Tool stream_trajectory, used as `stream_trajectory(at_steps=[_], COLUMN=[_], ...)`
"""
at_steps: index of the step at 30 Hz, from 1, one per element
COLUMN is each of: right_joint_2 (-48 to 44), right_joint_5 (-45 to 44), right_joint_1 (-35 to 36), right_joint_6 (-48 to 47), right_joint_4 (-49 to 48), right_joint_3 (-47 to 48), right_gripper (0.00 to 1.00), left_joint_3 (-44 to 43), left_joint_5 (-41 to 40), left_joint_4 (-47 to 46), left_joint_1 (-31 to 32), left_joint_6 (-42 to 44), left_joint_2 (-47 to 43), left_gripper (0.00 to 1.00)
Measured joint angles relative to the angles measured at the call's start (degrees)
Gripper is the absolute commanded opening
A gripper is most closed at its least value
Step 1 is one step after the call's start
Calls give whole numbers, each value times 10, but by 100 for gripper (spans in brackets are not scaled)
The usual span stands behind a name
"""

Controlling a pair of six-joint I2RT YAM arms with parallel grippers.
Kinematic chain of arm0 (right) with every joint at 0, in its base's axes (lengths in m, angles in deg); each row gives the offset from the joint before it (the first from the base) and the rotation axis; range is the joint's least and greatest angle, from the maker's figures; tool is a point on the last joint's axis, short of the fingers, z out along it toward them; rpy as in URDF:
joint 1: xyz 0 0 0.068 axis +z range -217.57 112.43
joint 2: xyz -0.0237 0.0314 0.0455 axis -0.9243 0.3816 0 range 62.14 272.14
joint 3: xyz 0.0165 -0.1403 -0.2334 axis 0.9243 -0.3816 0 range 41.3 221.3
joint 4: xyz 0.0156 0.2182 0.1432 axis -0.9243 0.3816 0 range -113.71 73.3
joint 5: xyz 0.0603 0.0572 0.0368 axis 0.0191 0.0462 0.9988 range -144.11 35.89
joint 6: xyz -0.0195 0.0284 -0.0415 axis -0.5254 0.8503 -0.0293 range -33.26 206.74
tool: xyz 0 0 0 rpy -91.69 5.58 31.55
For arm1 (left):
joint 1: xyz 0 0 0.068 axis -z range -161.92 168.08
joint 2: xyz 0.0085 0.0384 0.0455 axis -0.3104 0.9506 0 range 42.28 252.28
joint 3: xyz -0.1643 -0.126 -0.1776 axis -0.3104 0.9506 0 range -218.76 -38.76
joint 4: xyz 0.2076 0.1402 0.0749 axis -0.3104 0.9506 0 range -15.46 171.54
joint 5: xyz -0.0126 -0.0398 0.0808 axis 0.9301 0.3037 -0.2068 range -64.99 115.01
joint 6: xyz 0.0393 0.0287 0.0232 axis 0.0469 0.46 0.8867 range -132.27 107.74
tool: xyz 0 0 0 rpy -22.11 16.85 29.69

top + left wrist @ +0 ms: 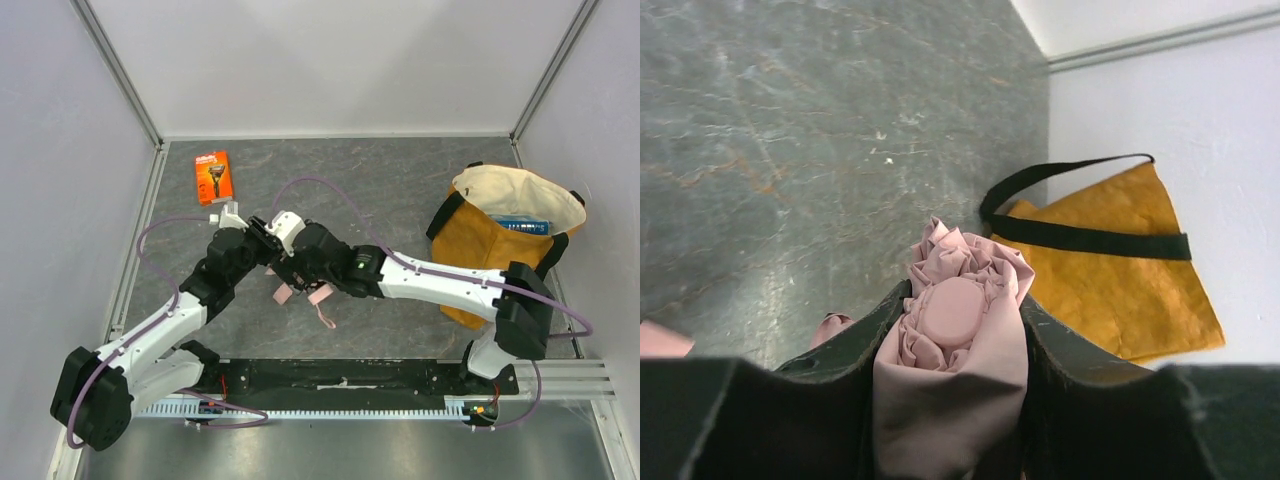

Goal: Put away the umbrella

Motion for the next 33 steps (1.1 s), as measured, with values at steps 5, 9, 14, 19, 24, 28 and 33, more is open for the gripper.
stream_trajectory(at_steps=[5, 9, 14, 19, 24, 28, 33], right_joint_2=[43, 66, 79, 87, 97, 98, 93], right_joint_5=[-75, -126, -172, -191, -200, -207, -198], right_joint_1=[29, 44, 60, 68, 70, 78, 82], right_joint_6=[-30, -59, -78, -115, -140, -174, -191], right_joint_4=[23, 38, 40, 46, 45, 34, 2], right_joint_3=[35, 59, 78, 92, 98, 89, 65], right_gripper=[75, 66, 70, 46, 12, 0, 0], left_joint_3=[-26, -48, -85, -115, -128, -130, -130], left_joint_5=[-25, -38, -46, -46, -43, -44, -47], left_joint_4=[89, 149, 236, 291, 336, 369, 393], left_joint_1=[0, -1, -5, -5, -13, -13, -13], left_joint_6=[-34, -73, -118, -142, -167, -189, -198], left_joint_2=[-10, -16, -24, -24, -24, -34, -40], left_gripper=[2, 2, 2, 2, 2, 2, 10])
